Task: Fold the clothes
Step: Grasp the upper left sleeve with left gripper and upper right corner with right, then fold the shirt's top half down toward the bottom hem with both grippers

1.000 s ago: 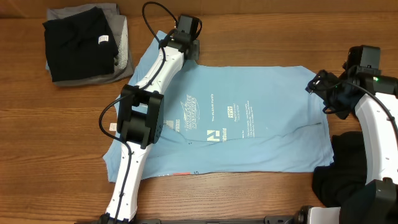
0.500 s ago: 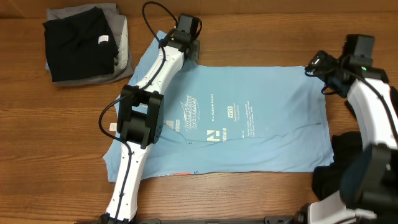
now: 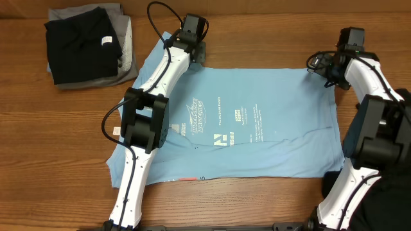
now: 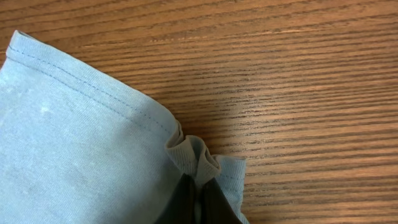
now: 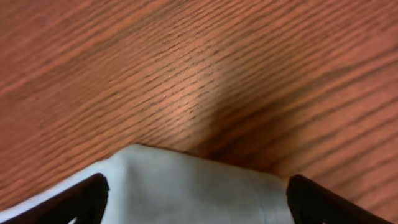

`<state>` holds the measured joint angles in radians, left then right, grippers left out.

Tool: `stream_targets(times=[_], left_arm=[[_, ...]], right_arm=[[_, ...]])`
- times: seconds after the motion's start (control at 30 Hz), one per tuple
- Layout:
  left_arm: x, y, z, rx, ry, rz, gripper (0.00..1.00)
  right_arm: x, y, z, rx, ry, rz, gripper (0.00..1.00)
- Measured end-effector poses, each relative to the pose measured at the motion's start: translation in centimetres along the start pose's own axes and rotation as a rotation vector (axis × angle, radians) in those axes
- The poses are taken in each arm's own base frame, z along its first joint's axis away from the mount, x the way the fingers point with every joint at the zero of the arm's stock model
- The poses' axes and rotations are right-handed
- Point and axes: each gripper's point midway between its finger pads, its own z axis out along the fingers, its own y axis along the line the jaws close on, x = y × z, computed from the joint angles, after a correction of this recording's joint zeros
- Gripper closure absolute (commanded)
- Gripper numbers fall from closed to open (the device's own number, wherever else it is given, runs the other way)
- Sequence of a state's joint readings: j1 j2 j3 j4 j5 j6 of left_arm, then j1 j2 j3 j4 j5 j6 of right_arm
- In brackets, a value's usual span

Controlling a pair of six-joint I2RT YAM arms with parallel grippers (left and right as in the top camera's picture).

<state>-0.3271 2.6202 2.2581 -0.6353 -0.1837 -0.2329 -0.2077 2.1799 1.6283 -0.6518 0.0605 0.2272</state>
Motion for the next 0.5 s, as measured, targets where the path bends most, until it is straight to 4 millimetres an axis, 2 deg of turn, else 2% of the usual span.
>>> stream_targets(times=[0.03, 0.1, 0.27, 0.33, 0.4, 0.5], left_arm=[[0.0, 0.0, 0.0, 0.000, 0.001, 0.002, 0.86], [0.1, 0.0, 0.0, -0.002, 0.004, 0.000, 0.96], [0.2, 0.1, 0.0, -0.003, 0.009, 0.001, 0.96], [0.2, 0.1, 0.0, -0.004, 0.012, 0.002, 0.96], [0.3, 0.1, -0.1, -0.005, 0.013, 0.002, 0.96], [0.4, 0.2, -0.1, -0.006, 0.019, 0.003, 0.96]], right_arm=[[0.1, 0.0, 0.2, 0.002, 0.003, -0.007, 0.14], [0.3, -0.1, 0.7, 0.007, 0.008, -0.019, 0.14], [0.7, -0.4, 2.1, 0.020, 0.021, -0.045, 0.14], [0.4, -0.3, 2.2, 0.022, 0.013, -0.049, 0.23], [0.3, -0.4, 2.4, 0.028, 0.008, -0.055, 0.48], [0.0, -0.6, 2.6, 0.040, 0.001, -0.060, 0.62]])
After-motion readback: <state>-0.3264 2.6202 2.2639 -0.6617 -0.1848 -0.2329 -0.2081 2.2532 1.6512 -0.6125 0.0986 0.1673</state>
